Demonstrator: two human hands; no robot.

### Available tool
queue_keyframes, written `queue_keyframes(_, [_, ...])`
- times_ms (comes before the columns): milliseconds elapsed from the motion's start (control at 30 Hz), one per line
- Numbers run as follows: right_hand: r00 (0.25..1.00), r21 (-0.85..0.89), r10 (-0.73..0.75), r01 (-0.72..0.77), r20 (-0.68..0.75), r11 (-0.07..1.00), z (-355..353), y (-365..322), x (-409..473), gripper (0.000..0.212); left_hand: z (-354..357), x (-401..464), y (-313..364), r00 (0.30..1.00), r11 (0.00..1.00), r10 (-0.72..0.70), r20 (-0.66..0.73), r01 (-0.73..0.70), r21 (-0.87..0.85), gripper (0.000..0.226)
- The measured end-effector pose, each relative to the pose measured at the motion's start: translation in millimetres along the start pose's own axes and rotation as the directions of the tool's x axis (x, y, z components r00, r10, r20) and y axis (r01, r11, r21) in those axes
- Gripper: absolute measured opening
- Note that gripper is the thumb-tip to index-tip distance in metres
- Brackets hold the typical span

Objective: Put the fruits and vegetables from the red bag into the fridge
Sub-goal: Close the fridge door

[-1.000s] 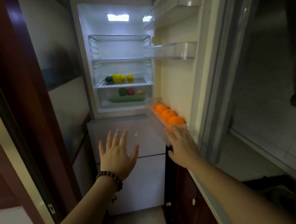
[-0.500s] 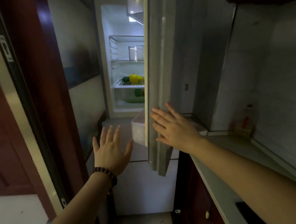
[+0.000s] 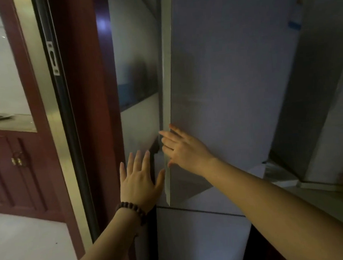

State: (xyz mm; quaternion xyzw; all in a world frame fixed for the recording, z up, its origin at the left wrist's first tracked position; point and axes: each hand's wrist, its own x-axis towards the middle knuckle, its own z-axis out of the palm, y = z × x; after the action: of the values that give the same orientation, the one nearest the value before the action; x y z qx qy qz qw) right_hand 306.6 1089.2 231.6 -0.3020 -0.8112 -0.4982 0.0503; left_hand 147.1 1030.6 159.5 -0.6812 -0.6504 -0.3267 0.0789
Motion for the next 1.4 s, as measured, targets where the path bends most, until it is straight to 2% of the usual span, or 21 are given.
queue_keyframes(300, [0.999,-0.036,-0.035,0.035,-0.015,0.999,103.8,30.1,74.7,0.049,45.7,74.7,-36.8,0.997,1.0,0.013,0.081,-0.015,0.013,0.091])
queue_keyframes(400, [0.997,-0.064,-0.049,0.052,0.052,0.997,130.7,42.3,101.5,0.055,62.6,94.4,-42.6,0.994,1.0,0.002,0.109,-0.004,0.019,0.091])
queue_keyframes(467, [0.993,-0.079,-0.049,0.058,0.103,0.995,145.4,49.9,119.1,0.062,72.7,106.8,-44.6,0.992,1.0,-0.001,0.122,0.0,0.01,0.084])
queue_keyframes(567, [0.991,-0.074,-0.036,0.046,0.126,0.996,167.7,58.9,134.4,0.063,86.9,124.4,-47.5,0.991,1.0,-0.003,0.137,0.004,-0.004,0.079])
queue_keyframes(700, [0.975,-0.131,0.007,0.022,0.222,0.991,197.2,62.3,145.3,0.084,103.2,143.3,-45.5,0.99,1.0,-0.029,0.141,0.028,0.007,0.078])
queue_keyframes(867, [0.955,-0.034,0.086,-0.08,0.284,0.996,224.2,67.4,153.9,0.062,109.7,159.8,-39.8,0.978,0.997,-0.07,0.198,0.067,0.024,0.076])
queue_keyframes(933, [0.94,-0.04,0.09,-0.081,0.328,0.996,234.7,67.2,155.4,0.067,113.1,164.0,-41.2,0.98,0.997,-0.073,0.186,0.07,0.024,0.078])
queue_keyframes(1067, [0.942,-0.032,0.103,-0.098,0.319,0.995,241.3,66.4,158.0,0.08,122.9,170.9,-46.3,0.981,0.997,-0.071,0.181,0.068,0.026,0.086])
queue_keyframes(1167, [0.941,0.013,0.093,-0.103,0.325,0.995,235.4,66.3,158.7,0.074,129.9,173.0,-51.7,0.981,0.998,-0.064,0.182,0.059,0.036,0.085])
queue_keyframes(1267, [0.922,0.168,0.146,-0.218,0.359,0.961,228.6,53.7,157.7,0.075,132.4,173.5,-54.4,0.985,0.998,-0.042,0.169,0.035,0.047,0.087])
queue_keyframes(1333, [0.872,0.297,0.247,-0.391,0.422,0.871,224.5,45.4,144.7,0.076,129.7,173.7,-54.0,0.983,0.999,-0.021,0.183,0.016,0.029,0.09])
queue_keyframes(1400, [0.8,0.325,0.346,-0.536,0.491,0.779,220.8,40.9,111.7,0.075,126.8,174.3,-51.0,0.98,1.0,0.002,0.199,-0.004,0.008,0.09])
